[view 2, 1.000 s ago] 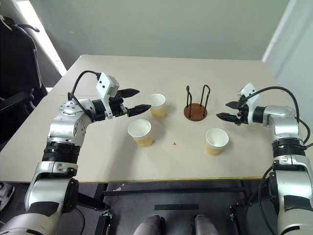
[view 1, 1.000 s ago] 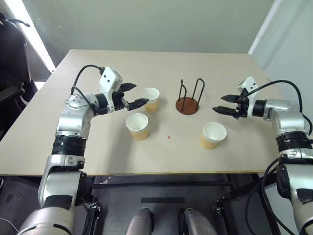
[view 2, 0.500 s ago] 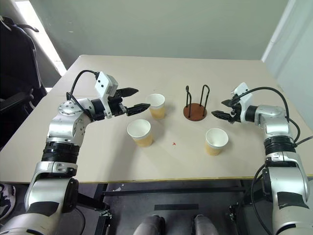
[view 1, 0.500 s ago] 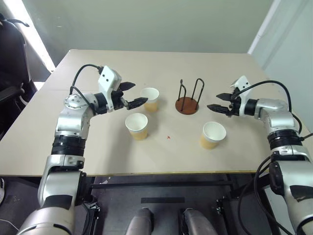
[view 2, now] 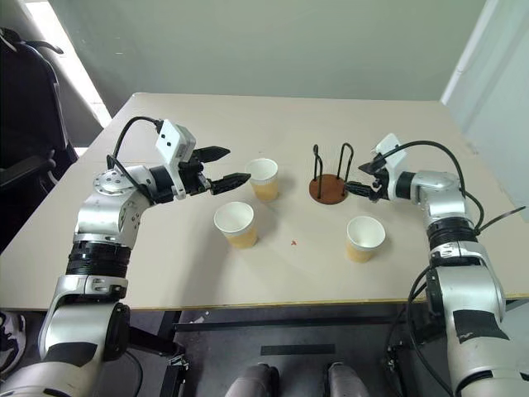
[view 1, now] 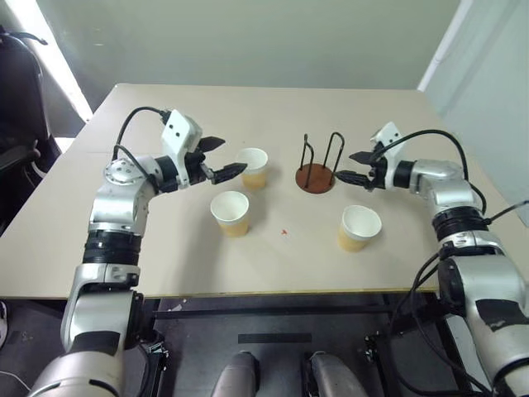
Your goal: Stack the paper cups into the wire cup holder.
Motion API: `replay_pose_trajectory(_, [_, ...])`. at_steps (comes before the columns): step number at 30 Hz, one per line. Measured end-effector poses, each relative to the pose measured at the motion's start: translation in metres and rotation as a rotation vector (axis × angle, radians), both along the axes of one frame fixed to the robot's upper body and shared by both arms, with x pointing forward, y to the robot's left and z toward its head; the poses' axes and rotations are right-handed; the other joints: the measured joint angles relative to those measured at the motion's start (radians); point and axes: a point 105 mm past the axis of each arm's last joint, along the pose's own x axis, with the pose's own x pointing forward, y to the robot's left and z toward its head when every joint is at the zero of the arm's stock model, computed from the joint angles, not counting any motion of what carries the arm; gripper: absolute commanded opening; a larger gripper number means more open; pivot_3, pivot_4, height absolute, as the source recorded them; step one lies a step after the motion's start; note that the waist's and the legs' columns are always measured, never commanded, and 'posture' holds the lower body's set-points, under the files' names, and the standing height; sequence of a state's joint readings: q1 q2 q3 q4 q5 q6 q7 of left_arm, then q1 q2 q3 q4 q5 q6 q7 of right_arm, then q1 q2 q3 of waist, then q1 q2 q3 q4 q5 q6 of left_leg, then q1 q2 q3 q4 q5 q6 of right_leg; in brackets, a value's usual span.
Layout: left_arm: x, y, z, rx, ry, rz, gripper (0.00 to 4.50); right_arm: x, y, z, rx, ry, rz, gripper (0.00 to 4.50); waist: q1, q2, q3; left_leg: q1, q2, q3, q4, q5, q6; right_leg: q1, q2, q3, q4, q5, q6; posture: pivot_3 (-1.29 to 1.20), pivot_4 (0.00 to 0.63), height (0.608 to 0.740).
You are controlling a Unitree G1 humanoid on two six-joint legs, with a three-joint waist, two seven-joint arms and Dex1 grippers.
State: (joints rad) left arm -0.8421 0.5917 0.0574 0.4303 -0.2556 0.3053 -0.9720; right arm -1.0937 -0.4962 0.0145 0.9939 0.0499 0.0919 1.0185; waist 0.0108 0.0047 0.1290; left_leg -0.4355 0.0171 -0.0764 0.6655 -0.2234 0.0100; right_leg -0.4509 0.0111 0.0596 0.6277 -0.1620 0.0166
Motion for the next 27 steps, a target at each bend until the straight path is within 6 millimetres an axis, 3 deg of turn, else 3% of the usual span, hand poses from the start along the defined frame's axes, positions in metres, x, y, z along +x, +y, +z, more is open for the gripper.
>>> replay_pose_trajectory(17, [-0.002,-0.002,0.004,-0.004,-0.009,0.003,4.49,0.008,0.026,-0.002,0.011,-0.012,0.015,3.70,0.000,0.000,0.000,-0.001,0.000,0.000,0.000,0.000,-0.001,-0.001,0.000,0.000,0.000,0.000,0.000,0.00,0.150,0.740])
replay_pose_trajectory(21, [-0.002,-0.002,0.004,-0.004,-0.010,0.005,4.50,0.008,0.027,-0.003,0.010,-0.013,0.012,2.77,0.000,0.000,0.000,-0.001,0.000,0.000,0.000,0.000,-0.001,-0.001,0.000,0.000,0.000,0.000,-0.001,0.00,0.150,0.740])
replay_pose_trajectory(27, [-0.002,-0.002,0.004,-0.005,-0.010,0.006,4.50,0.008,0.027,-0.003,0.004,-0.013,0.009,0.48,0.000,0.000,0.000,-0.001,0.000,0.000,0.000,-0.001,-0.001,-0.001,0.000,0.000,0.000,0.000,-0.001,0.00,0.150,0.740])
